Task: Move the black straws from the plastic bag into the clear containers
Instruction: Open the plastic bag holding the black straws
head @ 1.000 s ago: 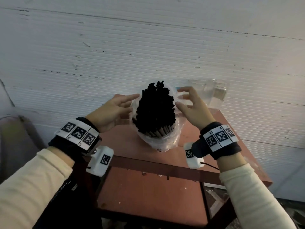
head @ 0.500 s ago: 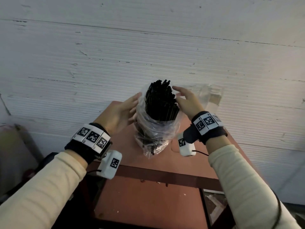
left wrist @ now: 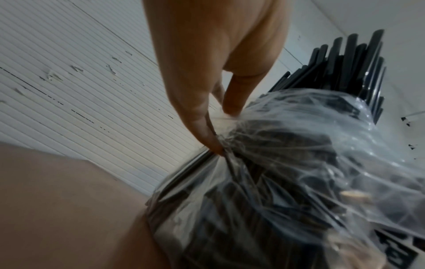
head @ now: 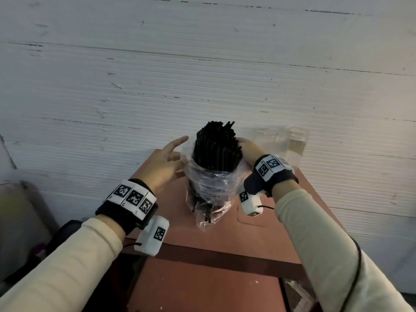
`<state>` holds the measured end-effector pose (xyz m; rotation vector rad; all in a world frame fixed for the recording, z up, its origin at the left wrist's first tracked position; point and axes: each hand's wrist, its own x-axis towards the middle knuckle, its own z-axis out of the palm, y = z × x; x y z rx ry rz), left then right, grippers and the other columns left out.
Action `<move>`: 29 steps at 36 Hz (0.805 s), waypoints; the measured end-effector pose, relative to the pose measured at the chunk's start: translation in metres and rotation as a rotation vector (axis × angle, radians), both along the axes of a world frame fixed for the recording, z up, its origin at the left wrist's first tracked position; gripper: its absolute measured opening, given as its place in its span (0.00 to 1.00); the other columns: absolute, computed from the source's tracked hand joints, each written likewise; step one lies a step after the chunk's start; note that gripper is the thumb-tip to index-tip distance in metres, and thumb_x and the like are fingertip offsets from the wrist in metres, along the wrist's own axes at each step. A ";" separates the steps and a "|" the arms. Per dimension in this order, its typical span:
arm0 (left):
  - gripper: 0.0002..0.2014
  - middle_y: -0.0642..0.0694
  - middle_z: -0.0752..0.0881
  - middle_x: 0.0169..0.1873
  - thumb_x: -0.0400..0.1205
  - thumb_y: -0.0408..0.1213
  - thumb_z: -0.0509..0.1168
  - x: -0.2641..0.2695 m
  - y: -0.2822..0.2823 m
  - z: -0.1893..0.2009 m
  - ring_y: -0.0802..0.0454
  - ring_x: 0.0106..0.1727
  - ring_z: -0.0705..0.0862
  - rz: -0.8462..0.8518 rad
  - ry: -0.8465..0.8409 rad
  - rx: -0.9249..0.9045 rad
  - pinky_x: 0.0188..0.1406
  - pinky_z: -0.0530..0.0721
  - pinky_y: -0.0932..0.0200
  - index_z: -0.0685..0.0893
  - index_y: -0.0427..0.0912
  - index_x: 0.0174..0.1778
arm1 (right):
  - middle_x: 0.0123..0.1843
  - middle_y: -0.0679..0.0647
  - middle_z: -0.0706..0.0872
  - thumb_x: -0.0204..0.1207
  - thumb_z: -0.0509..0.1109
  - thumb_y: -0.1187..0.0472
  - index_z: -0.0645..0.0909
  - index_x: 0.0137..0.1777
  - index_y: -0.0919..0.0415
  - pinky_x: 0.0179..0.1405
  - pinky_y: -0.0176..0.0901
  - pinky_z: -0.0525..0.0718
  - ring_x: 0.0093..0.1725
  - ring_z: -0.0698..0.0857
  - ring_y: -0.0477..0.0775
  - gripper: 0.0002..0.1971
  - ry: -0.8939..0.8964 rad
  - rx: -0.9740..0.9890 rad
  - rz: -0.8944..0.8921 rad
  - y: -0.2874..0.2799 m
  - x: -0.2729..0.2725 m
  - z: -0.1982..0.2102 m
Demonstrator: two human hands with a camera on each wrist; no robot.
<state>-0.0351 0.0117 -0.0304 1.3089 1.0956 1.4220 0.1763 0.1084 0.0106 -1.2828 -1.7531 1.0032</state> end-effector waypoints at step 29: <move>0.25 0.41 0.86 0.64 0.85 0.24 0.57 0.028 -0.005 -0.004 0.44 0.66 0.85 0.052 -0.053 -0.069 0.69 0.81 0.46 0.75 0.51 0.77 | 0.82 0.44 0.68 0.85 0.56 0.42 0.68 0.79 0.47 0.82 0.50 0.60 0.81 0.63 0.44 0.25 -0.239 0.666 0.099 -0.099 -0.016 0.011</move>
